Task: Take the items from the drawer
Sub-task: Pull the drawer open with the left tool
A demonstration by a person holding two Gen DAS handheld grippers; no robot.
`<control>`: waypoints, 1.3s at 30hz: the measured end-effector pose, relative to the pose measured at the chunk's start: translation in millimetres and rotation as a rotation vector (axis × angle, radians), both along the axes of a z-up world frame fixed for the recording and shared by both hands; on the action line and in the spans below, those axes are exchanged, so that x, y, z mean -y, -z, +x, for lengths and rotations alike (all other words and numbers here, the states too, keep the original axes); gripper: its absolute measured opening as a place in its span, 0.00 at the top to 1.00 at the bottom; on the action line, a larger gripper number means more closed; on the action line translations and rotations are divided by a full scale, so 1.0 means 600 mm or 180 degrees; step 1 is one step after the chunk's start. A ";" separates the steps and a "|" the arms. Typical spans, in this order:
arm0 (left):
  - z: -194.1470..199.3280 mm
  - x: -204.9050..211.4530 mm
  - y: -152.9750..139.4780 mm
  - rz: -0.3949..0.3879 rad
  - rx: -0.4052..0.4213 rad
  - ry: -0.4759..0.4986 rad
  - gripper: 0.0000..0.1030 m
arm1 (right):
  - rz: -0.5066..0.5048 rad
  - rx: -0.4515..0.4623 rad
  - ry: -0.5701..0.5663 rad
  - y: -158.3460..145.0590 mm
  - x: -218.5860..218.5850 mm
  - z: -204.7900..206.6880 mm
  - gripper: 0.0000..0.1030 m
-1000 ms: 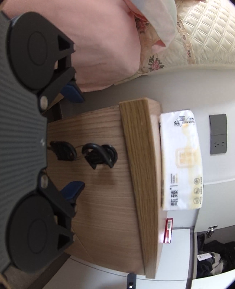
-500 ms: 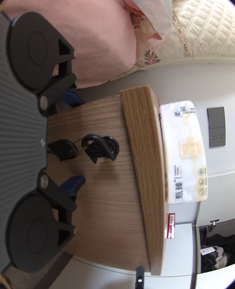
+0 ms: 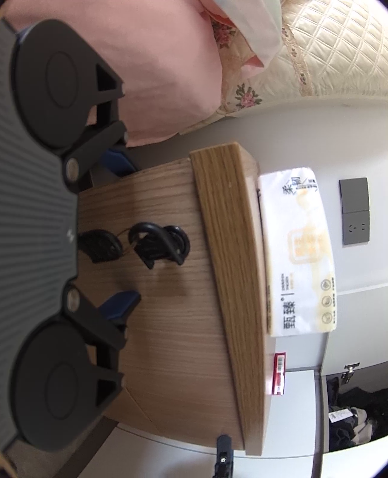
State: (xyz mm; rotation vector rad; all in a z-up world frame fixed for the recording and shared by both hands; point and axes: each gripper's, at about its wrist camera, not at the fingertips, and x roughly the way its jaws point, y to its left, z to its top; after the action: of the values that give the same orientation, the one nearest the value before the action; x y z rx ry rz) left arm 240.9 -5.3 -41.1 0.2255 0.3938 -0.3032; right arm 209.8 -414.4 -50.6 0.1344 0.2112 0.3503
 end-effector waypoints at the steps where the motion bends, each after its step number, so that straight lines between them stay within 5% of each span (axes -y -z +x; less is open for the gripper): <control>1: 0.000 0.000 0.000 0.0005 -0.0001 -0.0003 0.19 | -0.0017 -0.0004 -0.0003 -0.001 -0.001 0.000 0.23; 39: -0.087 -0.006 -0.014 0.0068 -0.0093 0.0061 0.20 | -0.0228 -0.0063 -0.0404 -0.011 0.008 -0.083 0.22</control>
State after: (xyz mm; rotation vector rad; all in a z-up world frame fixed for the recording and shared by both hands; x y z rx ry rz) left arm 188.7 -1.5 -32.7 0.2463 0.4241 -0.3215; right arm 159.8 -419.0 -43.8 0.0538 0.2523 0.4671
